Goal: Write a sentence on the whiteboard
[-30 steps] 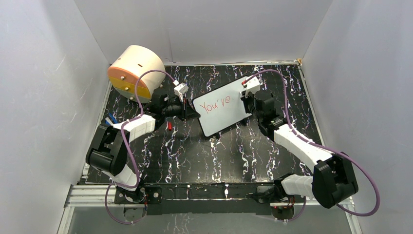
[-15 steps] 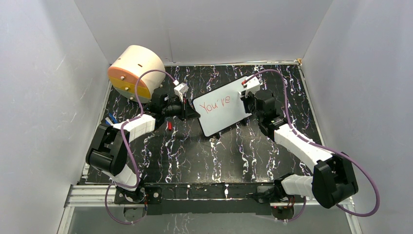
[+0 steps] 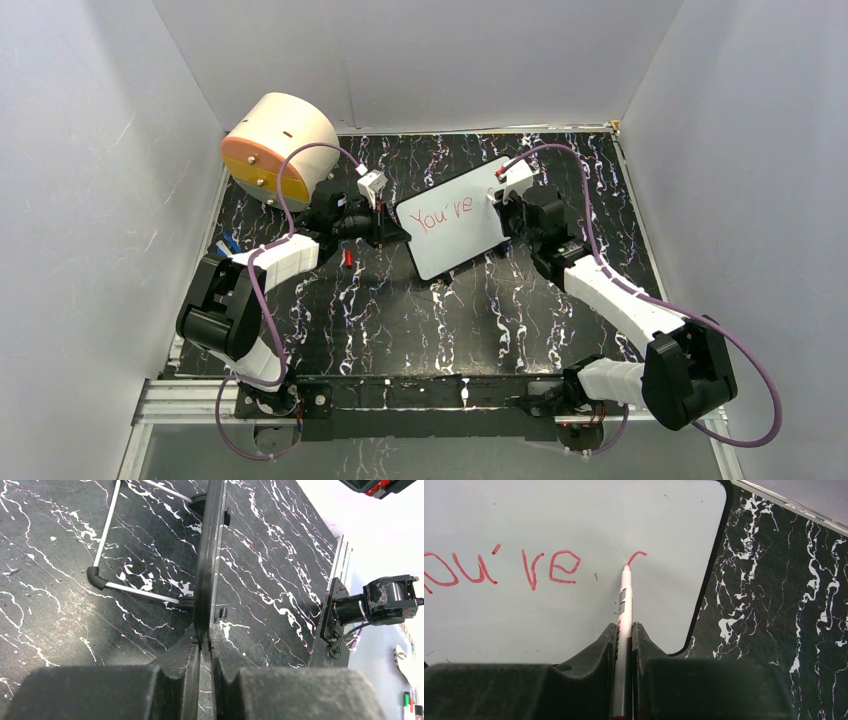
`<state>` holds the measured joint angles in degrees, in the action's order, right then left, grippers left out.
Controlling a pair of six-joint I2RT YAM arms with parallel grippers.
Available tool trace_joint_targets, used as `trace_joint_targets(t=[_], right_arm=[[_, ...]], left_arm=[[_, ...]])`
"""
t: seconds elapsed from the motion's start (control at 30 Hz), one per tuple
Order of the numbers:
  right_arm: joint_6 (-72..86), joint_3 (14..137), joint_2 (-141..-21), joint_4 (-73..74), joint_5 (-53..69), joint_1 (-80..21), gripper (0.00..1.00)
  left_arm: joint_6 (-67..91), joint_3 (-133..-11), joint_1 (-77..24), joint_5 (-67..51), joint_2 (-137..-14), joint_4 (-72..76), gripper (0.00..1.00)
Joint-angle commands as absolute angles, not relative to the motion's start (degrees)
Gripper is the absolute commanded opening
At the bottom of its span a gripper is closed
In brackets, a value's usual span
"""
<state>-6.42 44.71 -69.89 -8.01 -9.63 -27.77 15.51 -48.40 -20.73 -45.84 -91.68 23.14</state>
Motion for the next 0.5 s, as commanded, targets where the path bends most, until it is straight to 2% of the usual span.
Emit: trace_joint_targets(t=[0.0, 0.47], right_arm=[[-5.7, 45.4, -68.5, -7.7, -8.7, -27.8, 0.00], [-6.3, 45.4, -68.7, -7.2, -13.0, -27.7, 0.00]], left_arm=[[13.3, -49.0, -20.6, -45.6, -91.3, 20.4, 0.00], [13.2, -48.9, -20.6, -45.6, -91.0, 20.4, 0.00]])
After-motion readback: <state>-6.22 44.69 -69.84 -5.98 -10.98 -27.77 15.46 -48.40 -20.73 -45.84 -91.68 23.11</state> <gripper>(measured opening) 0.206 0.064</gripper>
